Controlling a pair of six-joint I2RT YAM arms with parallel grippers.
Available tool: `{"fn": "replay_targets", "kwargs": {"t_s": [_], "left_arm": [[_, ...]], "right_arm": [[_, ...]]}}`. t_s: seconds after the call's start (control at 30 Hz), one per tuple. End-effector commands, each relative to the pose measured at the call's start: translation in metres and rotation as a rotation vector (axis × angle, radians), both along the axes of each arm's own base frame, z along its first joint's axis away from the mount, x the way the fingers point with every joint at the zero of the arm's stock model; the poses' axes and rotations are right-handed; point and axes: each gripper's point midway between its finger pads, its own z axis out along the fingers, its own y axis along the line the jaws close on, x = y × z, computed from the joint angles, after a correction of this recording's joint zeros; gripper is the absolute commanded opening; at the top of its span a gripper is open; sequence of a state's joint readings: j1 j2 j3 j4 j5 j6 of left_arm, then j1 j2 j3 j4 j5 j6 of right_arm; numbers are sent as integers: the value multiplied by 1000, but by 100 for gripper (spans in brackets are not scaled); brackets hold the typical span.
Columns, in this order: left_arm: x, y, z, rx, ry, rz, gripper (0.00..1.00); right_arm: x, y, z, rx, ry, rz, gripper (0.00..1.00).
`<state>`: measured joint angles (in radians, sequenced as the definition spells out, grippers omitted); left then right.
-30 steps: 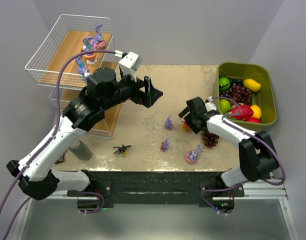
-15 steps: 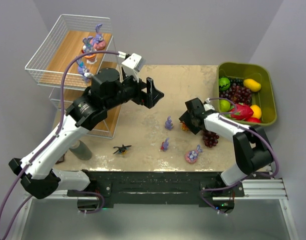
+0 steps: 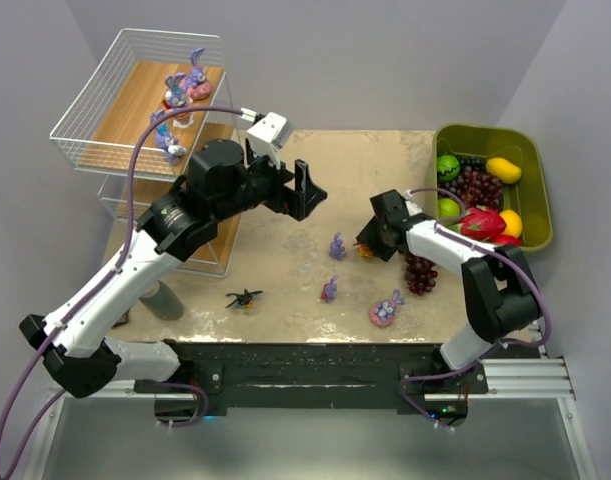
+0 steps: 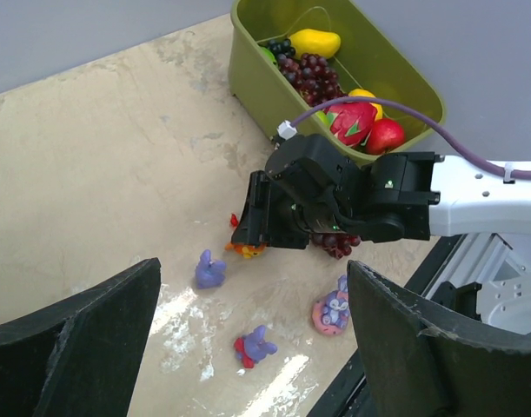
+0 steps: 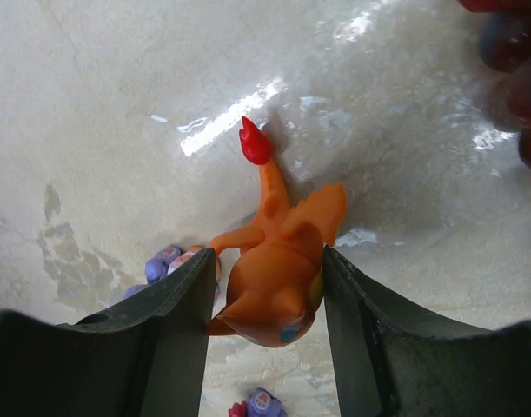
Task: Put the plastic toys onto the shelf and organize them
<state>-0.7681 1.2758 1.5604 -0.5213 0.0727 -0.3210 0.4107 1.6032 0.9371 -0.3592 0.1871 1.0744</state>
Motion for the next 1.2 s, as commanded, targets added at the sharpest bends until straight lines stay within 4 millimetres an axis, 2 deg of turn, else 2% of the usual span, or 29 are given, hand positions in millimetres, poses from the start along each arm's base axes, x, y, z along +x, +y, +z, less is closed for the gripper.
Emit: {"fn": "replay_targets", "kwargs": {"t_s": [0.0, 0.07, 0.27, 0.4, 0.5, 0.53, 0.63, 0.77, 0.93, 0.97, 1.0, 1.07, 1.1, 1.17], "left_arm": [[1, 1, -1, 11, -22, 3, 92], [-1, -1, -4, 17, -20, -17, 92], [-5, -10, -26, 49, 21, -72, 92], [-2, -12, -37, 54, 47, -64, 92], [0, -14, -41, 52, 56, -58, 92], [0, -15, -41, 48, 60, -55, 92], [3, -16, -49, 58, 80, -42, 92], [6, -16, -58, 57, 122, -15, 92], [8, -18, -72, 11, 229, 52, 92], [10, -21, -69, -22, 231, 58, 92], [10, -22, -79, -28, 258, 68, 92], [13, -27, -75, -104, 281, 95, 91], [13, -29, -82, -114, 302, 97, 90], [15, -35, -84, -171, 329, 108, 87]], "right_arm": [[19, 19, 29, 14, -58, 190, 0], [17, 27, 35, 26, -46, 280, 0], [9, 28, 71, -41, -81, 508, 0], [-5, 34, 107, -36, -143, 669, 0], [-16, 40, 128, -14, -192, 769, 0], [-23, 46, 142, 19, -235, 817, 0], [-31, 46, 166, 15, -316, 862, 0], [-49, 58, 194, 70, -399, 999, 0], [-60, 61, 221, 87, -491, 1052, 0], [-62, 64, 227, 102, -513, 1064, 0], [-66, 69, 239, 133, -552, 1079, 0], [-68, 73, 251, 164, -588, 1082, 0], [-69, 75, 263, 178, -623, 1081, 0], [-73, 79, 276, 205, -646, 1099, 0]]}}
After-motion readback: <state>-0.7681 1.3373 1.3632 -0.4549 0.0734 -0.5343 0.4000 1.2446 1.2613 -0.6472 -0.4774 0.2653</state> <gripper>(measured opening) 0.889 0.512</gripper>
